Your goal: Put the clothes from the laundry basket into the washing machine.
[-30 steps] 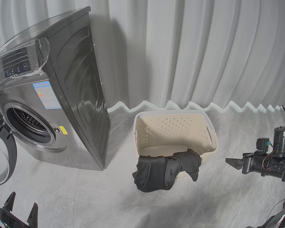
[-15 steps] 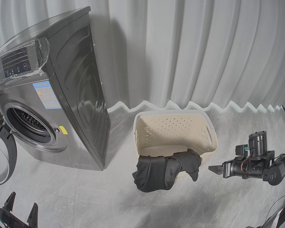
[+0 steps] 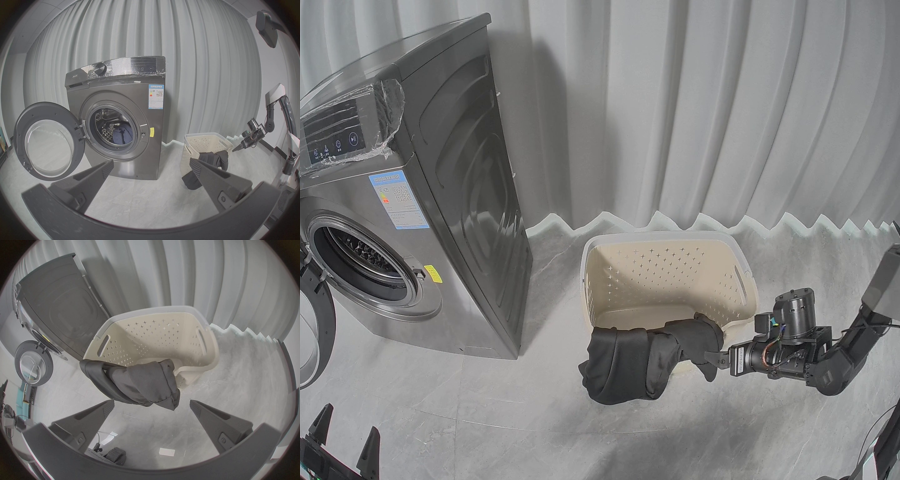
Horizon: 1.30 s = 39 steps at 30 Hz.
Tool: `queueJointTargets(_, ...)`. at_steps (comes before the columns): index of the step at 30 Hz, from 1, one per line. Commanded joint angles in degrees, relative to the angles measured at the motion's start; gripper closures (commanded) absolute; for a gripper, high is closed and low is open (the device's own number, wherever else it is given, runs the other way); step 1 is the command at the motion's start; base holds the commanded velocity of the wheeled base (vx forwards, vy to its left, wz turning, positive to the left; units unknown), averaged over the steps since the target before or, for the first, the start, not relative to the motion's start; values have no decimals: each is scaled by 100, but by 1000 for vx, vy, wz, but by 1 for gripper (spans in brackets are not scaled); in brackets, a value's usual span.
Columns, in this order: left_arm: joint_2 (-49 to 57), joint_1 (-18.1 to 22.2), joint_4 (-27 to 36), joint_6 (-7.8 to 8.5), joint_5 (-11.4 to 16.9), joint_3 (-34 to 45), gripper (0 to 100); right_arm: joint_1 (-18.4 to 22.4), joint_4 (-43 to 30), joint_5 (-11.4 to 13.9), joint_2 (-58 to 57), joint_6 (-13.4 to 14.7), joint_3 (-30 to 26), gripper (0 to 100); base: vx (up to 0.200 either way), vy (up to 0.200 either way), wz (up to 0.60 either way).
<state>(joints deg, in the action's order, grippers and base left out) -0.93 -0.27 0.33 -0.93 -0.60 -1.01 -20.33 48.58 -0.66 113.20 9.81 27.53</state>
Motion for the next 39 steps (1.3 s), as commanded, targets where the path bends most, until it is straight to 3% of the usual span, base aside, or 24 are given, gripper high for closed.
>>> queueJointTargets(1,93,0,2,-4,-2,92,0,-120,125,-31,730,-6,280,0,0,0,0)
queueJointTargets(24,93,0,2,-13,7,92,0,-384,161,-31,1881,311,1484,0,0,0,0)
queueJointTargets(29,93,0,2,-13,7,92,0,-384,161,-215,1995,425,1747,0,0,0,0)
queueJointTargets(39,93,0,2,-22,-2,92,0,-340,161,-251,2233,434,2081,0,0,0,0)
